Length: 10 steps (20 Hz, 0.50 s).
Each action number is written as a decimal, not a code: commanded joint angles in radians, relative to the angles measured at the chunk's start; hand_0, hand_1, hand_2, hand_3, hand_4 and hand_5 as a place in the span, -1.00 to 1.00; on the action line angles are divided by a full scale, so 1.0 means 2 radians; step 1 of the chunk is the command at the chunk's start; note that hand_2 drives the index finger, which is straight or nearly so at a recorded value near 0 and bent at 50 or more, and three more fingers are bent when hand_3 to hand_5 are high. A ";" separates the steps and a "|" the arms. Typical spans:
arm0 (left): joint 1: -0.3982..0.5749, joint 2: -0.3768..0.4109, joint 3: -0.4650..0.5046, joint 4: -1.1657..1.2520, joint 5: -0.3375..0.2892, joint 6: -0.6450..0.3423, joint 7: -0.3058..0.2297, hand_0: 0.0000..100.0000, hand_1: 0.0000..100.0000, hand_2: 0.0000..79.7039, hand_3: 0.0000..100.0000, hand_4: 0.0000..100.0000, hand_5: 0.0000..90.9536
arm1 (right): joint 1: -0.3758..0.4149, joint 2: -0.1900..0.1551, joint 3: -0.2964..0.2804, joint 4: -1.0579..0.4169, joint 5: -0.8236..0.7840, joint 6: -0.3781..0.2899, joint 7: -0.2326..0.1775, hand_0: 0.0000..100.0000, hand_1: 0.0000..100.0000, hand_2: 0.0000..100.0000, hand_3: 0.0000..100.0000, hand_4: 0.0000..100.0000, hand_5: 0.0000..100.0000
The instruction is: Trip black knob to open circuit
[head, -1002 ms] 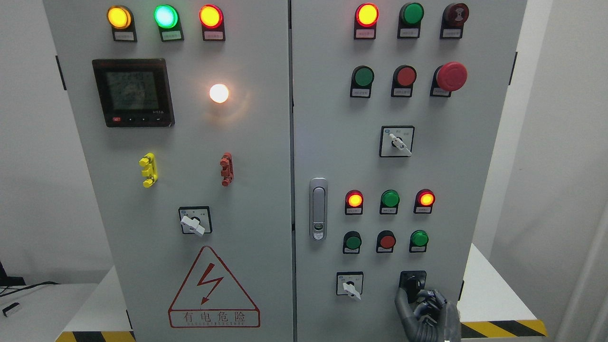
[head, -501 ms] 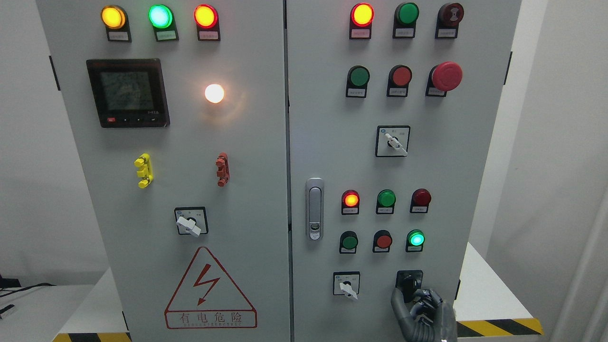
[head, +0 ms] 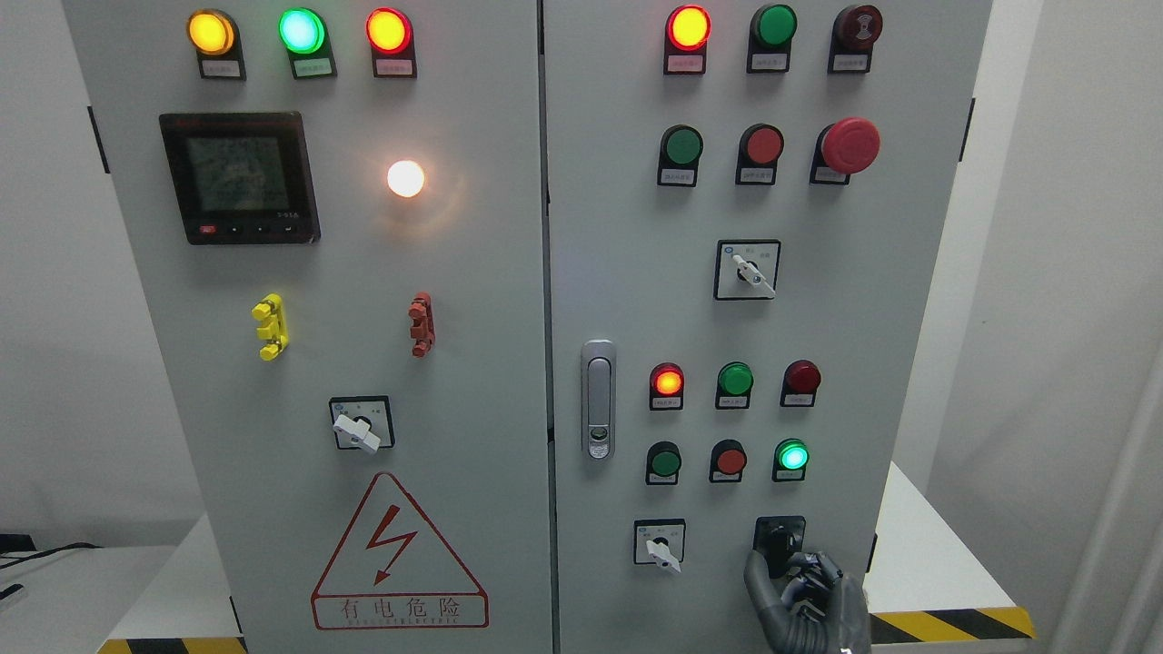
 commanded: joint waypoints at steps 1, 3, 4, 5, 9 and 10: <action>0.000 0.000 0.000 0.000 -0.015 0.000 0.000 -0.76 -0.22 -1.00 -1.00 -1.00 -1.00 | 0.000 0.000 0.003 -0.004 -0.005 -0.004 0.001 -0.38 0.42 0.26 0.88 0.79 0.92; 0.000 0.000 0.000 0.000 -0.015 0.000 0.000 -0.76 -0.22 -1.00 -1.00 -1.00 -1.00 | 0.000 0.000 0.003 -0.006 -0.020 -0.004 0.001 -0.38 0.42 0.26 0.89 0.79 0.92; 0.000 0.000 0.000 0.000 -0.015 0.000 0.000 -0.76 -0.22 -1.00 -1.00 -1.00 -1.00 | 0.000 0.001 0.003 -0.007 -0.020 -0.003 0.001 -0.38 0.42 0.26 0.89 0.79 0.92; 0.000 0.000 0.000 0.000 -0.015 0.000 0.000 -0.76 -0.22 -1.00 -1.00 -1.00 -1.00 | 0.000 0.000 0.003 -0.007 -0.020 -0.004 0.001 -0.38 0.42 0.26 0.89 0.79 0.92; 0.000 0.000 0.000 0.000 -0.015 0.000 0.000 -0.76 -0.22 -1.00 -1.00 -1.00 -1.00 | 0.000 0.001 0.003 -0.007 -0.020 -0.003 0.001 -0.38 0.42 0.27 0.89 0.79 0.92; 0.000 0.000 0.000 0.000 -0.015 0.000 0.000 -0.76 -0.22 -1.00 -1.00 -1.00 -1.00 | 0.000 0.000 0.003 -0.007 -0.020 -0.004 0.001 -0.38 0.42 0.27 0.89 0.79 0.92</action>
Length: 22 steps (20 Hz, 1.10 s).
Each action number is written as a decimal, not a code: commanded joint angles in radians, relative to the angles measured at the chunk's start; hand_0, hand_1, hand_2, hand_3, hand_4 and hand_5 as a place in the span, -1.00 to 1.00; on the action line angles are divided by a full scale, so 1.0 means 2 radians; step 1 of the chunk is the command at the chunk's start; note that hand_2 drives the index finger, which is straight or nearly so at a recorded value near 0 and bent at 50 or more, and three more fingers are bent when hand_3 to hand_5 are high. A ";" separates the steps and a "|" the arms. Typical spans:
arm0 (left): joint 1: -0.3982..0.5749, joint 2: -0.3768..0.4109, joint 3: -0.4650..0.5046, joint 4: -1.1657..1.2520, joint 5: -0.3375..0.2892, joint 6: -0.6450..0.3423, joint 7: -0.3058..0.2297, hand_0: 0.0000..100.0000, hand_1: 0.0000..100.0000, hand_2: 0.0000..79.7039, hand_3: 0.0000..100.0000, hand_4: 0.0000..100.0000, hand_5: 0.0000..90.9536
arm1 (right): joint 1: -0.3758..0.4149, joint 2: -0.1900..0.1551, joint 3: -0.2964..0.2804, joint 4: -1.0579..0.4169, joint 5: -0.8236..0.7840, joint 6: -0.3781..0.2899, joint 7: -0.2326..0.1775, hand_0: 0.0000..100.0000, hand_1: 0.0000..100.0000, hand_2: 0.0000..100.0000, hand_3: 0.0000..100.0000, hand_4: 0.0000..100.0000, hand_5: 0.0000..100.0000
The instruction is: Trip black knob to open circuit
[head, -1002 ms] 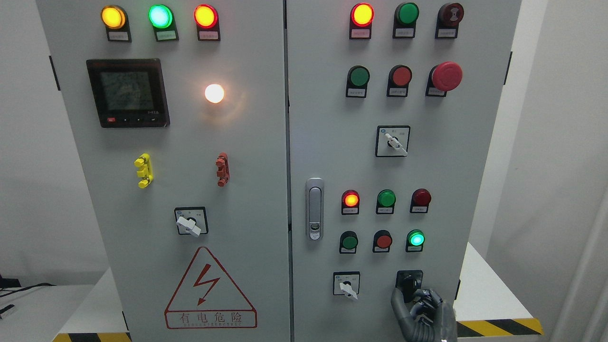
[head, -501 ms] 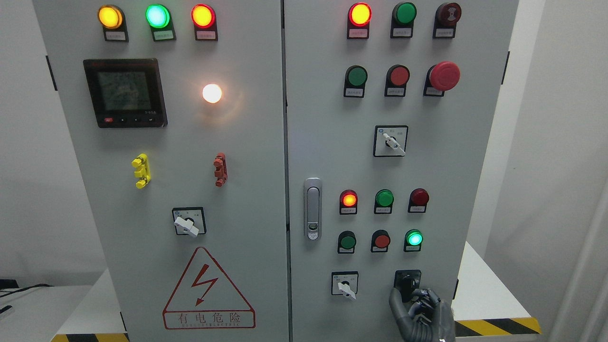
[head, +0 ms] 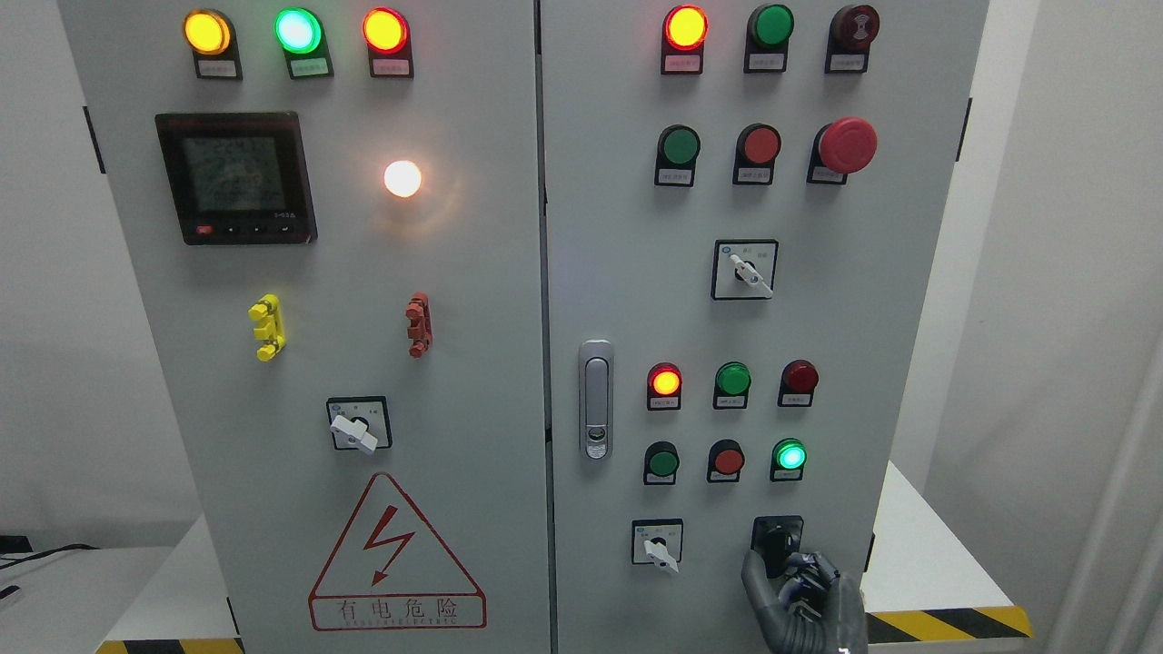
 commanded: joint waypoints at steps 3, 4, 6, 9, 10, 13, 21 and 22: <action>0.000 0.000 0.000 0.000 -0.015 0.000 0.000 -0.76 -0.22 -1.00 -1.00 -1.00 -1.00 | 0.000 0.001 0.002 -0.004 -0.004 -0.008 0.001 -0.38 0.42 0.27 0.89 0.79 0.92; 0.000 -0.001 0.000 0.000 -0.015 0.000 0.000 -0.76 -0.22 -1.00 -1.00 -1.00 -1.00 | 0.000 0.001 0.002 -0.004 -0.004 -0.008 0.001 -0.38 0.42 0.27 0.89 0.79 0.92; 0.000 0.000 0.000 0.000 -0.015 0.000 0.000 -0.76 -0.22 -1.00 -1.00 -1.00 -1.00 | 0.000 0.000 0.002 -0.004 -0.003 -0.008 0.001 -0.38 0.42 0.27 0.89 0.79 0.92; 0.000 0.000 0.000 0.000 -0.015 0.000 0.000 -0.76 -0.22 -1.00 -1.00 -1.00 -1.00 | 0.000 0.001 0.001 -0.003 0.001 -0.008 0.001 -0.38 0.43 0.25 0.88 0.79 0.92; 0.000 0.000 0.000 0.000 -0.015 0.000 0.000 -0.76 -0.22 -1.00 -1.00 -1.00 -1.00 | 0.001 0.001 0.001 -0.003 0.001 -0.008 0.001 -0.38 0.43 0.25 0.88 0.79 0.91; 0.000 0.000 0.000 0.000 -0.015 0.000 0.000 -0.76 -0.22 -1.00 -1.00 -1.00 -1.00 | 0.001 0.001 0.001 -0.003 0.004 -0.008 0.001 -0.38 0.43 0.20 0.86 0.78 0.91; 0.000 0.000 0.000 0.000 -0.015 0.000 0.000 -0.76 -0.22 -1.00 -1.00 -1.00 -1.00 | 0.001 0.001 0.001 -0.003 0.010 -0.008 0.001 -0.37 0.44 0.17 0.82 0.75 0.90; 0.000 0.000 0.000 0.000 -0.015 0.000 0.000 -0.76 -0.22 -1.00 -1.00 -1.00 -1.00 | 0.001 0.001 0.000 -0.003 0.015 -0.008 0.001 -0.37 0.44 0.17 0.82 0.75 0.90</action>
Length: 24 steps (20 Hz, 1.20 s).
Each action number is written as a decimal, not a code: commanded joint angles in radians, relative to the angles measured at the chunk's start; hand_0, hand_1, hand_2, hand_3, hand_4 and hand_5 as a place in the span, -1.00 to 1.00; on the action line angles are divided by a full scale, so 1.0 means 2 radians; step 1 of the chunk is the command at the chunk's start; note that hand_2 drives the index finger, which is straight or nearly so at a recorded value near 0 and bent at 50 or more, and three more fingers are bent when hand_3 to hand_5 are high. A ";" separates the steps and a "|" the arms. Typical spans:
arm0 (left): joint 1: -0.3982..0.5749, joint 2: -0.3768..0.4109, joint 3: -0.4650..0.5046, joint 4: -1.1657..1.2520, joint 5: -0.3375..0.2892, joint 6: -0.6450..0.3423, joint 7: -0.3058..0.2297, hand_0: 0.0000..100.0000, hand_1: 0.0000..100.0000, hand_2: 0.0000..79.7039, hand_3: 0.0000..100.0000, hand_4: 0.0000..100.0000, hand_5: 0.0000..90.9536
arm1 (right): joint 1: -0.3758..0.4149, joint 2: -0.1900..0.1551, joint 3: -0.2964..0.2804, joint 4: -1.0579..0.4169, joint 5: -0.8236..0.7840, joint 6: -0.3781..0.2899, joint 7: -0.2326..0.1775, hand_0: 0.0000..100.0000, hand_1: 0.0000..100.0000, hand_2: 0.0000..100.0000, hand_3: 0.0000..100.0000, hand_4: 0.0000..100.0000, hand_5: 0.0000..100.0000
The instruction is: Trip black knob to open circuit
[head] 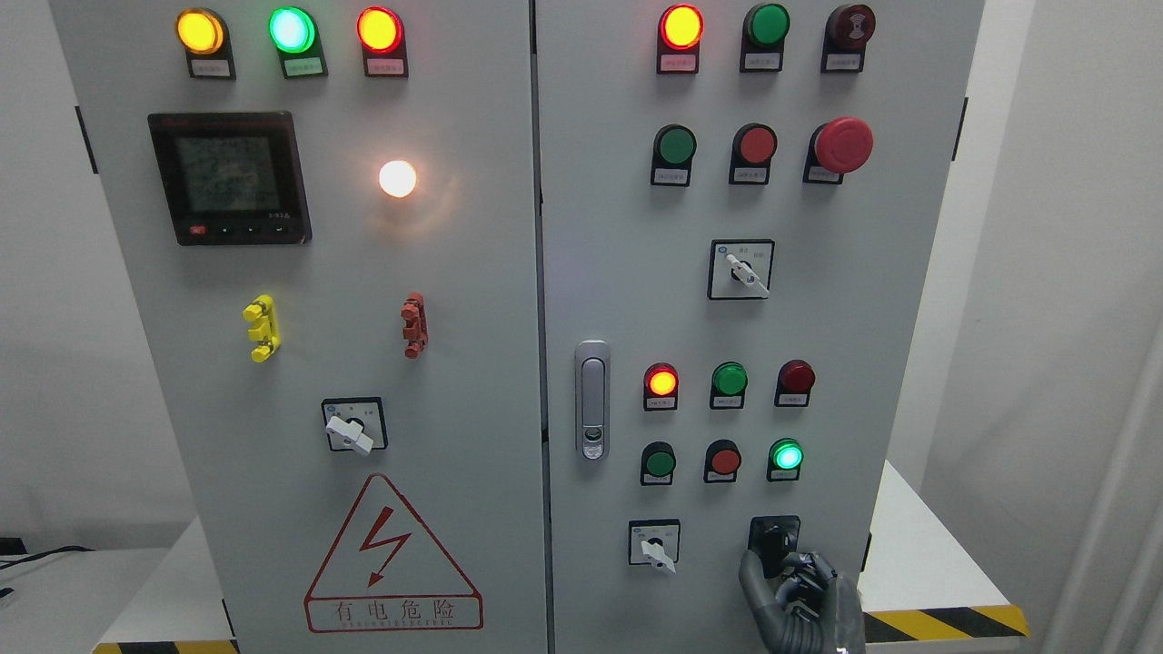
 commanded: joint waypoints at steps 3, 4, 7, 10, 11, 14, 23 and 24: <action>0.000 -0.001 0.000 0.000 -0.015 0.000 0.000 -0.76 -0.22 -1.00 -1.00 -1.00 -1.00 | 0.000 0.000 -0.001 0.000 0.016 -0.012 -0.001 -0.36 0.45 0.16 0.80 0.74 0.89; 0.000 0.000 0.000 0.000 -0.015 0.000 0.000 -0.76 -0.22 -1.00 -1.00 -1.00 -1.00 | 0.000 0.000 -0.001 0.000 0.016 -0.012 -0.001 -0.36 0.45 0.16 0.79 0.73 0.89; 0.000 0.000 0.000 0.000 -0.015 0.000 0.000 -0.76 -0.22 -1.00 -1.00 -1.00 -1.00 | 0.001 0.000 -0.002 0.000 0.016 -0.012 -0.001 -0.36 0.45 0.15 0.79 0.72 0.88; 0.000 0.000 0.000 0.000 -0.015 0.000 0.000 -0.76 -0.22 -1.00 -1.00 -1.00 -1.00 | 0.001 -0.001 -0.004 0.000 0.017 -0.012 -0.001 -0.37 0.45 0.15 0.78 0.71 0.88; 0.000 -0.001 0.000 0.000 -0.015 0.000 0.000 -0.76 -0.22 -1.00 -1.00 -1.00 -1.00 | 0.001 0.000 -0.004 0.000 0.017 -0.013 -0.001 -0.37 0.45 0.15 0.78 0.71 0.88; 0.000 0.000 0.000 0.000 -0.015 0.000 0.000 -0.76 -0.22 -1.00 -1.00 -1.00 -1.00 | 0.001 0.000 -0.005 0.000 0.017 -0.013 -0.001 -0.37 0.45 0.15 0.78 0.71 0.88; 0.000 0.000 0.000 0.000 -0.015 0.000 0.000 -0.76 -0.22 -1.00 -1.00 -1.00 -1.00 | 0.002 -0.001 -0.007 0.000 0.017 -0.012 -0.001 -0.39 0.45 0.14 0.76 0.70 0.87; 0.000 0.000 0.000 0.000 -0.015 0.000 0.000 -0.76 -0.22 -1.00 -1.00 -1.00 -1.00 | 0.002 -0.001 -0.007 0.000 0.017 -0.013 -0.002 -0.39 0.45 0.13 0.76 0.70 0.87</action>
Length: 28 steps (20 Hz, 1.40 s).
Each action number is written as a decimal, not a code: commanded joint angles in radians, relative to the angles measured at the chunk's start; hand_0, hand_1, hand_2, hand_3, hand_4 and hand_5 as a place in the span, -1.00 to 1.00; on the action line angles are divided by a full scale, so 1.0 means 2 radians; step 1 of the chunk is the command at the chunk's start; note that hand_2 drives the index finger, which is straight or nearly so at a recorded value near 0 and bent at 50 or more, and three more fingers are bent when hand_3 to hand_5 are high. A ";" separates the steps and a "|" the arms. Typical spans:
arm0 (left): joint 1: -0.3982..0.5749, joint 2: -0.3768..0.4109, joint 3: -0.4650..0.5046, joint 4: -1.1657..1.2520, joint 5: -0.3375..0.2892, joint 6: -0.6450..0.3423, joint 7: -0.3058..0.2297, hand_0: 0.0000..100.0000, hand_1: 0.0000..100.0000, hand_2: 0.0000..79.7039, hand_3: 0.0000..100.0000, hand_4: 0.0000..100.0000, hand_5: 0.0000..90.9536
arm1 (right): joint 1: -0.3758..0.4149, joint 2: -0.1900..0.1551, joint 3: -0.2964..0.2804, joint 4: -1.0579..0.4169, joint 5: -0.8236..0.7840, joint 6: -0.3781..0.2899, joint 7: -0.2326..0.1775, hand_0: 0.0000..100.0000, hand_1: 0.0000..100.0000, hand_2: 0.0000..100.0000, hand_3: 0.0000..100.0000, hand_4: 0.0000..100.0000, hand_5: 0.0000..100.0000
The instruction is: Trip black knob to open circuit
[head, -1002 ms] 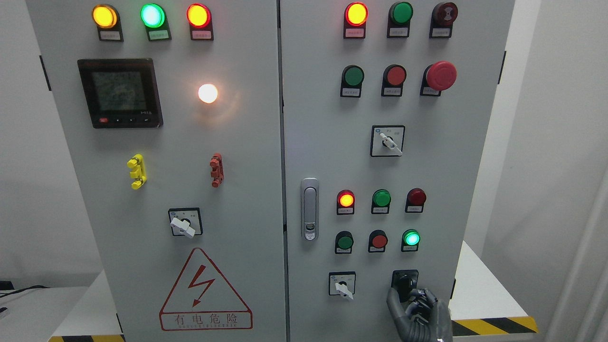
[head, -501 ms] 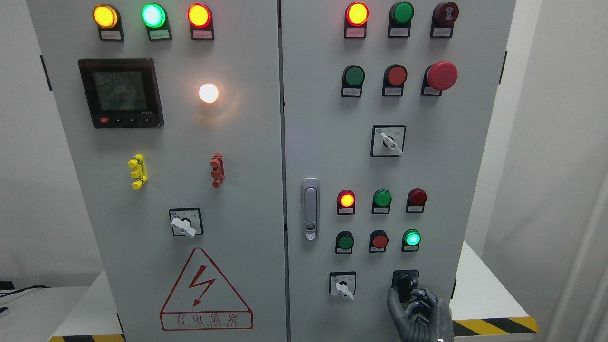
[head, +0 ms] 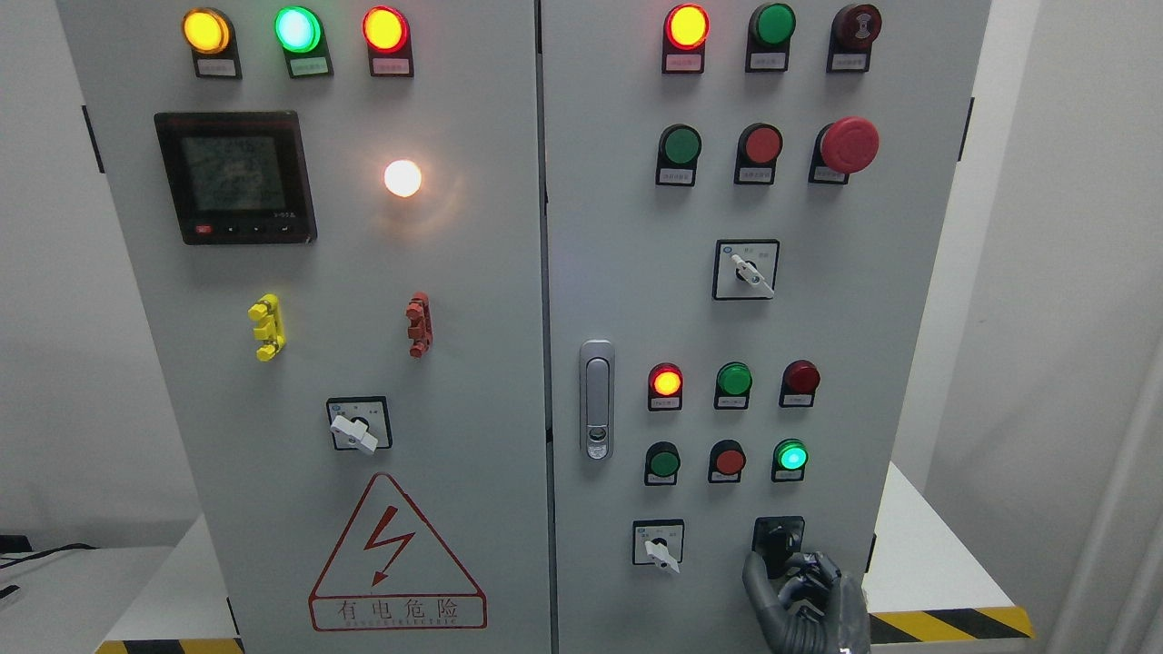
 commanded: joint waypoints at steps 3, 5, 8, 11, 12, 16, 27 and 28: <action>0.000 0.000 0.000 0.000 -0.015 0.000 0.000 -0.76 -0.22 -1.00 -1.00 -1.00 -1.00 | 0.001 0.000 -0.002 0.000 0.000 -0.012 -0.001 -0.39 0.45 0.13 0.75 0.70 0.87; 0.000 0.000 0.000 0.000 -0.015 0.000 0.000 -0.76 -0.22 -1.00 -1.00 -1.00 -1.00 | 0.001 0.000 -0.002 0.000 0.000 -0.012 -0.001 -0.39 0.45 0.13 0.75 0.70 0.87; 0.000 0.000 0.000 0.000 -0.015 0.000 0.000 -0.76 -0.22 -1.00 -1.00 -1.00 -1.00 | 0.001 0.000 -0.002 0.000 0.000 -0.012 -0.001 -0.39 0.45 0.13 0.75 0.69 0.86; 0.000 0.000 0.000 0.000 -0.015 0.000 0.000 -0.76 -0.22 -1.00 -1.00 -1.00 -1.00 | 0.001 -0.001 -0.002 0.002 0.003 -0.013 -0.001 -0.40 0.45 0.13 0.74 0.69 0.86; 0.000 0.000 0.000 0.000 -0.015 0.000 0.000 -0.76 -0.22 -1.00 -1.00 -1.00 -1.00 | 0.002 -0.001 -0.002 0.003 0.012 -0.013 -0.001 -0.40 0.46 0.12 0.74 0.69 0.86; 0.000 0.000 0.000 0.000 -0.015 0.000 0.000 -0.76 -0.22 -1.00 -1.00 -1.00 -1.00 | 0.002 -0.001 -0.002 0.005 0.031 -0.014 -0.001 -0.40 0.46 0.12 0.74 0.69 0.86; 0.000 -0.001 0.000 0.001 -0.015 0.000 0.000 -0.76 -0.22 -1.00 -1.00 -1.00 -1.00 | 0.003 -0.001 -0.002 0.005 0.043 -0.014 -0.001 -0.42 0.47 0.12 0.74 0.68 0.85; 0.000 0.000 0.000 0.000 -0.015 0.000 0.000 -0.76 -0.22 -1.00 -1.00 -1.00 -1.00 | 0.003 -0.001 -0.002 0.005 0.044 -0.014 -0.001 -0.42 0.47 0.12 0.74 0.68 0.85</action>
